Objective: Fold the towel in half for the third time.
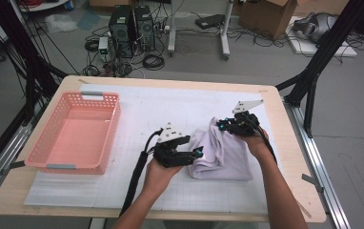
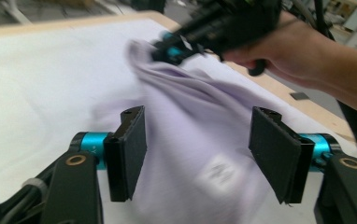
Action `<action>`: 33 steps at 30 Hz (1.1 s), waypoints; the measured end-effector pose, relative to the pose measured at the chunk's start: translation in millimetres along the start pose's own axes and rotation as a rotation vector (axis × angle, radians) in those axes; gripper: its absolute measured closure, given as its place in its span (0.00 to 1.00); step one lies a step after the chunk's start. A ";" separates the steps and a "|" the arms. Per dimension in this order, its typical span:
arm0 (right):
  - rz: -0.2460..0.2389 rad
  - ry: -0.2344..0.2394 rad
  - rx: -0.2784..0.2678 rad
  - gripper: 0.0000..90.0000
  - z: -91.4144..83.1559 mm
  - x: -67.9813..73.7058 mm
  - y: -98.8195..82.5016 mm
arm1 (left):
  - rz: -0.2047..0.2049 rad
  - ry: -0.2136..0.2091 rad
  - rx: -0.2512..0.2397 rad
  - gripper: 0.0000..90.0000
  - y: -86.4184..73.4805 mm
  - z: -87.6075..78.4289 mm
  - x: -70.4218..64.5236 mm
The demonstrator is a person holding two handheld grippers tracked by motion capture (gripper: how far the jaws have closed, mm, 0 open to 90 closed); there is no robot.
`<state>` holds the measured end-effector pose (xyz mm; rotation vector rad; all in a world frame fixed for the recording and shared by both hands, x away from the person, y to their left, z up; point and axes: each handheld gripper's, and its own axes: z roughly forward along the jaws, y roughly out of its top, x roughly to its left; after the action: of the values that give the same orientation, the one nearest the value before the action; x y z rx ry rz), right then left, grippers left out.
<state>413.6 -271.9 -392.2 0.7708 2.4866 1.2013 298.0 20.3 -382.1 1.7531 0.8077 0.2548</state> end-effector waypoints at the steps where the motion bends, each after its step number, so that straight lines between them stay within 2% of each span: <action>1: 0.005 -0.005 0.005 0.94 -2.1 -0.6 -3.1 | -0.002 0.012 -0.006 0.40 -2.3 -4.4 4.6; 8: 0.058 -0.052 0.003 0.90 -16.3 -5.7 -28.2 | -0.046 0.059 -0.008 0.40 -26.7 -21.1 32.0; 9: 0.072 -0.062 0.004 0.87 -18.9 -6.0 -31.2 | -0.046 0.069 -0.004 0.40 -29.8 -22.4 35.0; 10: 0.086 -0.074 0.005 0.79 -21.7 -6.5 -33.7 | -0.043 0.077 -0.006 0.39 -32.7 -23.5 37.7; 11: 0.113 -0.089 0.010 0.71 -25.4 -7.1 -35.3 | -0.048 0.076 -0.002 0.39 -35.2 -24.7 40.0; 12: 0.139 -0.105 0.011 0.67 -30.2 -7.4 -36.7 | -0.044 0.076 0.000 0.38 -37.4 -25.4 41.9; 15: 0.173 -0.161 -0.015 0.61 -50.3 -4.0 -40.7 | -0.033 0.085 -0.002 0.35 -42.1 -28.5 45.5; 18: 0.219 -0.197 -0.036 0.56 -70.6 4.3 -48.8 | -0.023 0.098 -0.006 0.27 -45.8 -31.4 48.6; 19: 0.233 -0.199 -0.039 0.55 -75.9 8.5 -52.6 | -0.022 0.107 -0.004 0.23 -47.1 -32.3 49.8; 22: 0.273 -0.181 -0.034 0.52 -83.5 25.4 -66.2 | -0.022 0.112 -0.002 0.24 -50.9 -35.2 53.5; 23: 0.280 -0.170 -0.028 0.51 -83.4 31.8 -71.5 | -0.017 0.113 -0.001 0.24 -51.9 -36.4 54.8; 25: 0.263 -0.171 -0.007 0.51 -80.6 45.0 -82.8 | -0.013 0.115 0.003 0.25 -53.1 -37.7 56.0; 28: 0.293 -0.131 -0.019 0.49 -75.5 59.6 -98.0 | -0.007 0.111 -0.001 0.25 -53.1 -39.6 56.6; 32: 0.302 -0.078 -0.019 0.48 -65.2 72.2 -98.8 | -0.006 0.106 -0.006 0.26 -55.1 -41.8 57.0; 33: 0.307 -0.070 -0.003 0.53 -61.2 73.6 -96.9 | -0.010 0.108 -0.008 0.26 -55.9 -41.8 57.1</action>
<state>291.9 -318.8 -431.5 1.2065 2.3691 1.2477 295.7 95.7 -431.6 1.7390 0.8911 0.3477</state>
